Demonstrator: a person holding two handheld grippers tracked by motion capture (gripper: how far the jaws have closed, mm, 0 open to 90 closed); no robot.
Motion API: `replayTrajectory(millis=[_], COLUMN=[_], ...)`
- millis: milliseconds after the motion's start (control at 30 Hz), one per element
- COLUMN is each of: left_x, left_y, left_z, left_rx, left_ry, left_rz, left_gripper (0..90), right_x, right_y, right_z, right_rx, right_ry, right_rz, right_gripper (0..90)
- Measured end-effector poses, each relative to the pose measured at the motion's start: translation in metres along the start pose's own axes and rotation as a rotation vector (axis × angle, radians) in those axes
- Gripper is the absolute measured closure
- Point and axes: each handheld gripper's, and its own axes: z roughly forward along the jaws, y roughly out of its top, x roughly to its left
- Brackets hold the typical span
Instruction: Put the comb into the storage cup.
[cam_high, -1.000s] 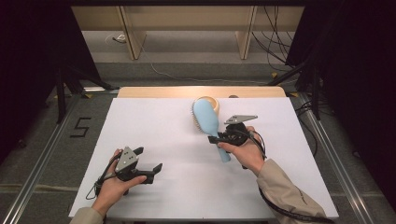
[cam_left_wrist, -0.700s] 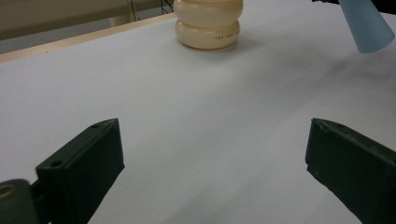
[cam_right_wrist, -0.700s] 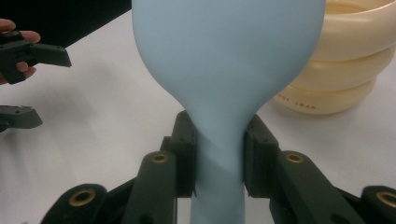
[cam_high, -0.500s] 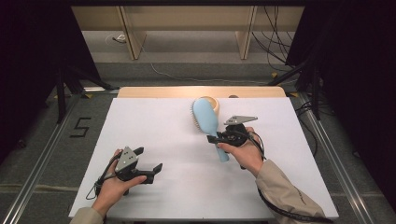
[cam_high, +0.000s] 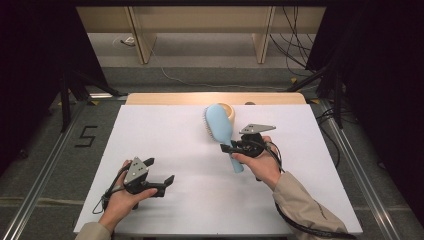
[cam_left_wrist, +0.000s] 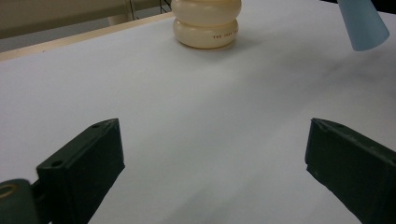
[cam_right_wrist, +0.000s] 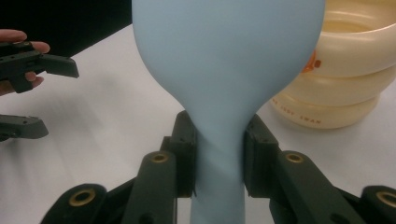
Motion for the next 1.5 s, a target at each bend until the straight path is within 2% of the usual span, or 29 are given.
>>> replayTrajectory(millis=[533, 1500], left_x=[-0.003, -0.006], left_y=[0.002, 0.004], left_z=[0.002, 0.003], left_rx=[-0.005, -0.011], left_ry=[-0.007, -0.021], left_rz=[-0.001, -0.015], left_gripper=[4.4, 5.3], right_x=[0.006, 0.014], right_y=[0.002, -0.002], right_z=[0.001, 0.009], right_rx=[-0.067, -0.097], right_ry=[0.013, 0.014], right_rz=[-0.005, -0.014], right_gripper=[70.4, 70.4])
